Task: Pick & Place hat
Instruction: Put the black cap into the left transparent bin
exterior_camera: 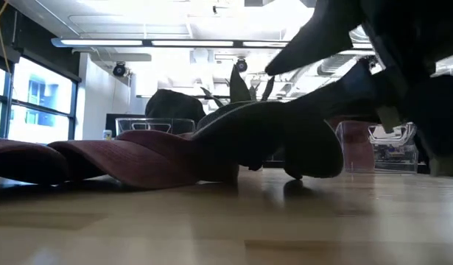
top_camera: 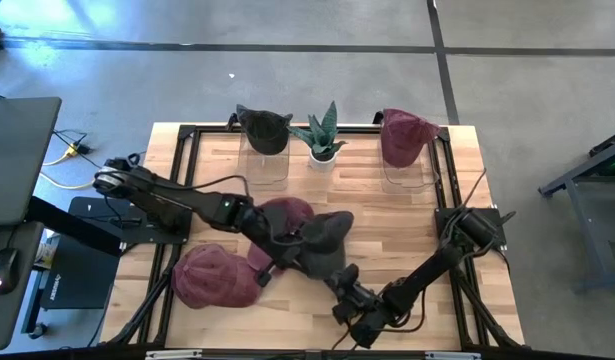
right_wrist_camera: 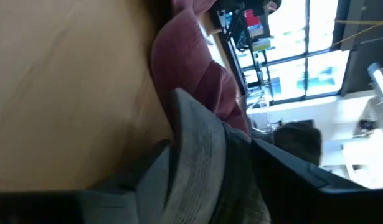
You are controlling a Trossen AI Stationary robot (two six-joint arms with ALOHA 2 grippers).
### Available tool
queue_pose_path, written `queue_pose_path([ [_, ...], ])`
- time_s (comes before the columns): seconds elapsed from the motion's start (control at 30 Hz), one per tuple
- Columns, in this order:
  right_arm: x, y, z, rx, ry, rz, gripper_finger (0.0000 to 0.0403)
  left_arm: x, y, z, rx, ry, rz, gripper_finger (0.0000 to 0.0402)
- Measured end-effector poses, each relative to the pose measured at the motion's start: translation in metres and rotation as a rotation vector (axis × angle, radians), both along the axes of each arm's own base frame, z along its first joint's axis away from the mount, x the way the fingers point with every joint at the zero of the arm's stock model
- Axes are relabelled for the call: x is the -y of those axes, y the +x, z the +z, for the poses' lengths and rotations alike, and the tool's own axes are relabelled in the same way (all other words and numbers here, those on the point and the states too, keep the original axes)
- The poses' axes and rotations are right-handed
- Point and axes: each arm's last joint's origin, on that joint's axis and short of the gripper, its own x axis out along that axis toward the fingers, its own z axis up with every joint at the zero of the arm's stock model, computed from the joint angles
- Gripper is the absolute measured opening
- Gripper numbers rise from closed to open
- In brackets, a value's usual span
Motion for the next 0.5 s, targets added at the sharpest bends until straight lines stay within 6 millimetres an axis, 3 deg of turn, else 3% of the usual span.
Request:
queue_pose_path([
  [0.13, 0.000, -0.001, 0.006, 0.029, 0.044, -0.009, 0.0255, -0.001, -0.001, -0.002, -0.022, 0.012, 0.018, 0.0000],
  [0.27, 0.001, -0.002, 0.004, 0.009, 0.082, 0.002, 0.0253, -0.001, 0.000, -0.002, -0.022, 0.017, 0.032, 0.0000],
  [0.37, 0.005, 0.000, 0.002, -0.002, 0.115, -0.008, 0.0222, -0.002, -0.001, -0.003, -0.040, 0.015, 0.051, 0.0000],
  [0.5, 0.015, 0.004, 0.000, -0.009, 0.128, -0.058, 0.0138, -0.002, 0.000, -0.003, -0.042, 0.010, 0.062, 0.0000],
])
